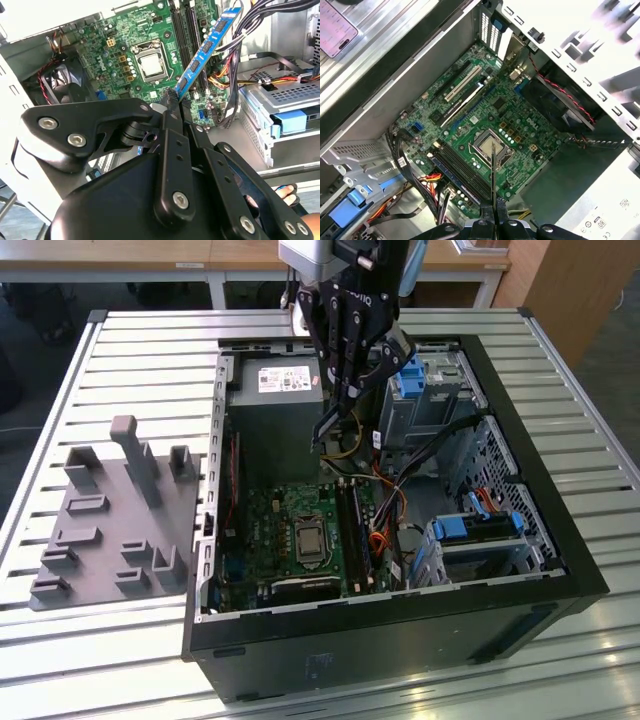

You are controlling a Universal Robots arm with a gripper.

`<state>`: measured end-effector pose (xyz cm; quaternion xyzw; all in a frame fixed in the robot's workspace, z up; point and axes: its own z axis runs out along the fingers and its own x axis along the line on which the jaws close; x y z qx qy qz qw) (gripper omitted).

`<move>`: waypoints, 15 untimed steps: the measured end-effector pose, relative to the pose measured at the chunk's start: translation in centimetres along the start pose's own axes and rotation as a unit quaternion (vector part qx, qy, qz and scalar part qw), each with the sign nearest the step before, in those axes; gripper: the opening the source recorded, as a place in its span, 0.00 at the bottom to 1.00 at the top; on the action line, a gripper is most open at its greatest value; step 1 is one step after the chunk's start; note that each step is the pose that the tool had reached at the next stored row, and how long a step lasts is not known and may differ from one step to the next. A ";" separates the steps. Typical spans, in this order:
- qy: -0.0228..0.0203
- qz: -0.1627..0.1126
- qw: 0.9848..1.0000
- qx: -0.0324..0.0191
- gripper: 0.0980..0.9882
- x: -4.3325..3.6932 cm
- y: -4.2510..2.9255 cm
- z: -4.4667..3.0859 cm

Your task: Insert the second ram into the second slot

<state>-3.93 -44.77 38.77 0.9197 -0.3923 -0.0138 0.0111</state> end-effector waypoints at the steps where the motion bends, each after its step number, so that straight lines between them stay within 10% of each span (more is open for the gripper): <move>1: 0.000 -0.002 1.000 0.000 0.04 0.00 0.00 0.00; 15: 0.001 -0.029 1.000 0.000 0.04 0.00 0.00 0.00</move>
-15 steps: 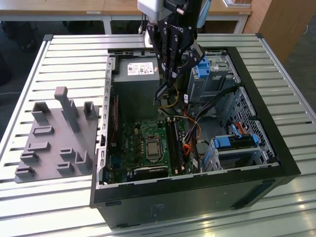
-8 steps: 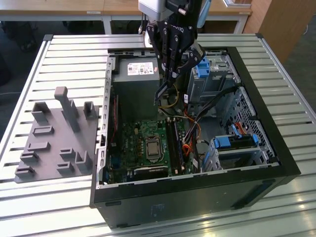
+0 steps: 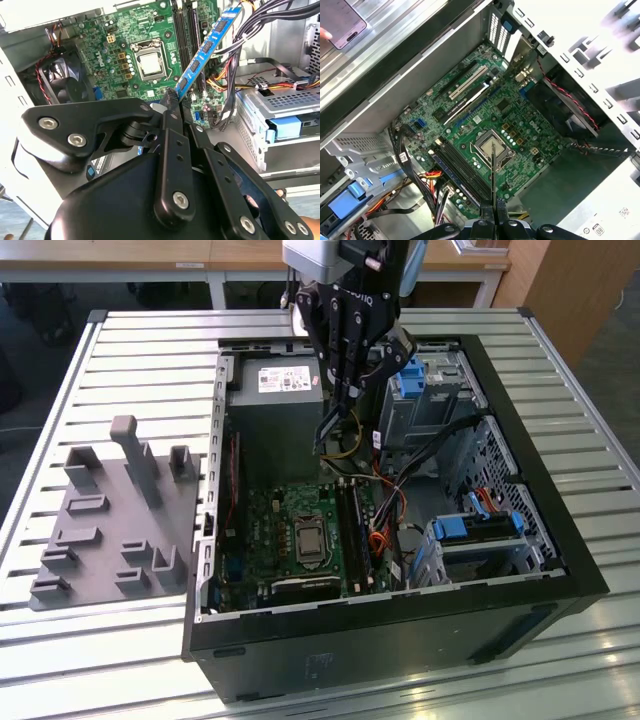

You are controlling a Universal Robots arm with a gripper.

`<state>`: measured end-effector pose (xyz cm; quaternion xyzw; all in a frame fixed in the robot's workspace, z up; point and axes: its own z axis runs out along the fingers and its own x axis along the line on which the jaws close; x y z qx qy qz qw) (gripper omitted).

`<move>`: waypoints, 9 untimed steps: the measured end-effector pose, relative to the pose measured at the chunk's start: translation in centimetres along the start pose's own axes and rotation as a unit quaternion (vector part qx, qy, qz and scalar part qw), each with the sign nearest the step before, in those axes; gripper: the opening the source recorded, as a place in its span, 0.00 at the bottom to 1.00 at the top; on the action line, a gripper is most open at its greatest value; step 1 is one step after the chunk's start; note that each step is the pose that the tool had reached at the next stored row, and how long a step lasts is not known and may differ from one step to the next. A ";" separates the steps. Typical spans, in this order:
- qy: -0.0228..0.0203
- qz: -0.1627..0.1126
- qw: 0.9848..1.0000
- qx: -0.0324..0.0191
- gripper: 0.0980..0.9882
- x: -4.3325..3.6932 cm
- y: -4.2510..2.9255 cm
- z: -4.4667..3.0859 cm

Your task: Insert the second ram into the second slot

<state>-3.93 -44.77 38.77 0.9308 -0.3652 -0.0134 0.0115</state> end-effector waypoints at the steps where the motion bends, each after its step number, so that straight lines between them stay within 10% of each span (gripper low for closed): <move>1: 0.000 -0.002 1.000 0.000 0.04 0.00 0.00 0.00; 9: 0.000 -0.016 1.000 0.000 0.04 0.00 0.00 0.00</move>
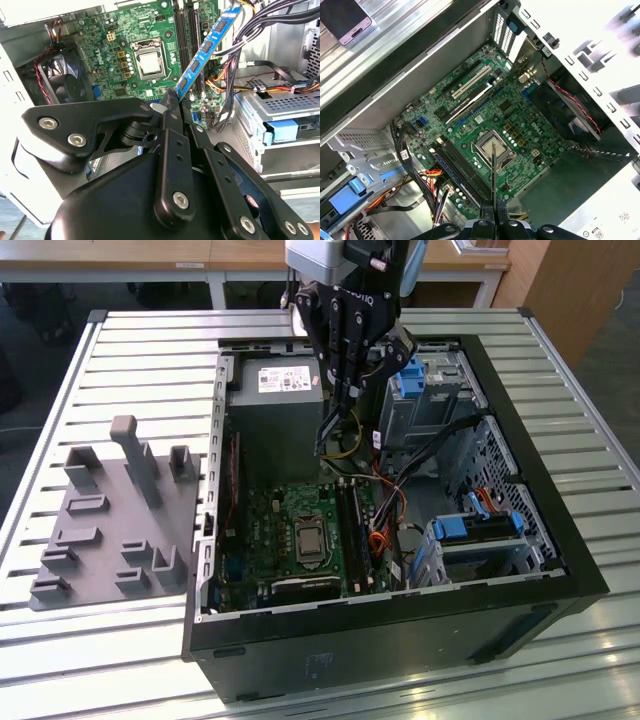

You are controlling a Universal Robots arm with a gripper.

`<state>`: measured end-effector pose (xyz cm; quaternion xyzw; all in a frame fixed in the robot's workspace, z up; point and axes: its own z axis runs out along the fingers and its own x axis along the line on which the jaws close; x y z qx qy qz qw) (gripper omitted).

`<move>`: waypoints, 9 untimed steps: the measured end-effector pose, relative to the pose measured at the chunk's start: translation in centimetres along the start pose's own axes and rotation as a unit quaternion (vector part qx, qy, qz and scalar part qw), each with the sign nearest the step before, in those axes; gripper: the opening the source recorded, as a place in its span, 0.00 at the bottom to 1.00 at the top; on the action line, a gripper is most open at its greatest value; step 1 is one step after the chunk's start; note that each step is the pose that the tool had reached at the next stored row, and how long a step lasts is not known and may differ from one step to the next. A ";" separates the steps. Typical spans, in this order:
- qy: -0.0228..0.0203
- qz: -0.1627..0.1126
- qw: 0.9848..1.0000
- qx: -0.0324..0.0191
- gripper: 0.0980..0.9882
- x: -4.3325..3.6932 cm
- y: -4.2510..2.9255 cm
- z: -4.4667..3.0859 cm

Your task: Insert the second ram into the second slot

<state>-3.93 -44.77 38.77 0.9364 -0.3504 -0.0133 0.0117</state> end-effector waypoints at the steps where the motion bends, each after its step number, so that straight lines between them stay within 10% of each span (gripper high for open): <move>1: 0.000 -0.002 1.000 0.000 0.04 0.00 0.00 0.00; 9: 0.001 -0.016 1.000 0.000 0.04 0.00 0.00 0.00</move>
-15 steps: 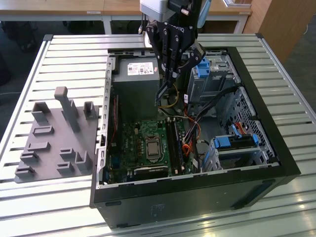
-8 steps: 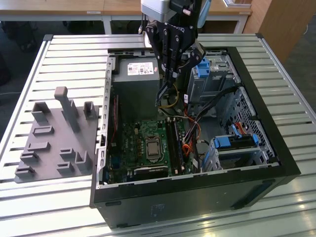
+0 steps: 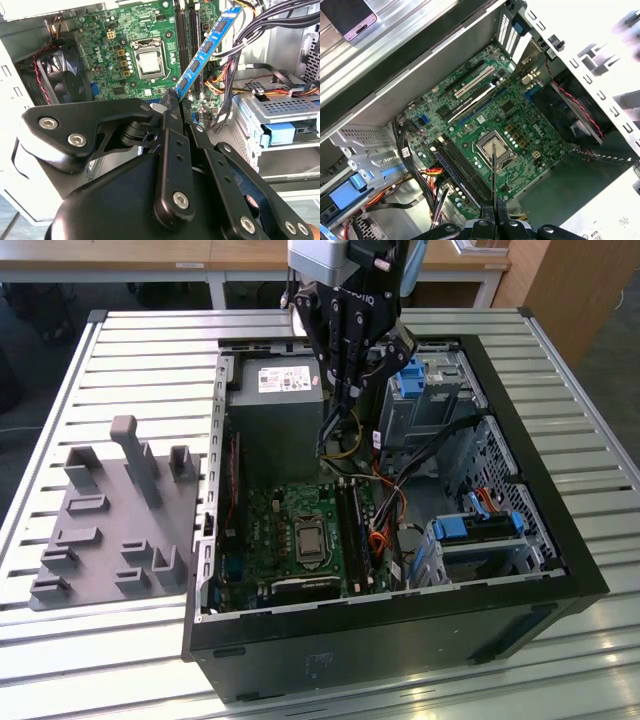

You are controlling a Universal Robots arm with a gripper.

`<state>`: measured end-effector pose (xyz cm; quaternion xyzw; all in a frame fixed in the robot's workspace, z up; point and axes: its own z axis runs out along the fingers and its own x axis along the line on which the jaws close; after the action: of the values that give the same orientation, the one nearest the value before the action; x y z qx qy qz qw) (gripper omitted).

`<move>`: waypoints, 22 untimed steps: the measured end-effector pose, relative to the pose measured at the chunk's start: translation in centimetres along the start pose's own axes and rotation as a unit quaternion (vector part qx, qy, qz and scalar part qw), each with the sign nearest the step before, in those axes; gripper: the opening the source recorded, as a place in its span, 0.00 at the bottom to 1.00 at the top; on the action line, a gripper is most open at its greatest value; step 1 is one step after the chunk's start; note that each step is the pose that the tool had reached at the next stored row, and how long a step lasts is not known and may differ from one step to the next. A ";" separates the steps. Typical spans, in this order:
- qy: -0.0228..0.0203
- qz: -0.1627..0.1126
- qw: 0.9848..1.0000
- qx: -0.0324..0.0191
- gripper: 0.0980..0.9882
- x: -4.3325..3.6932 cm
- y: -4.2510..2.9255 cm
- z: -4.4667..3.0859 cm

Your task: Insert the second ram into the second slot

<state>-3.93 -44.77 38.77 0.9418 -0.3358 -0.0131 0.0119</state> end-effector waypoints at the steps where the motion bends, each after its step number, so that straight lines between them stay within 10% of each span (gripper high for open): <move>1: 0.000 -0.002 1.000 0.000 0.04 0.00 0.00 0.00; 22: 0.001 -0.037 0.999 -0.001 0.04 0.01 0.01 0.00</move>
<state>-3.93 -44.79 38.77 0.9535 -0.3008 -0.0126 0.0124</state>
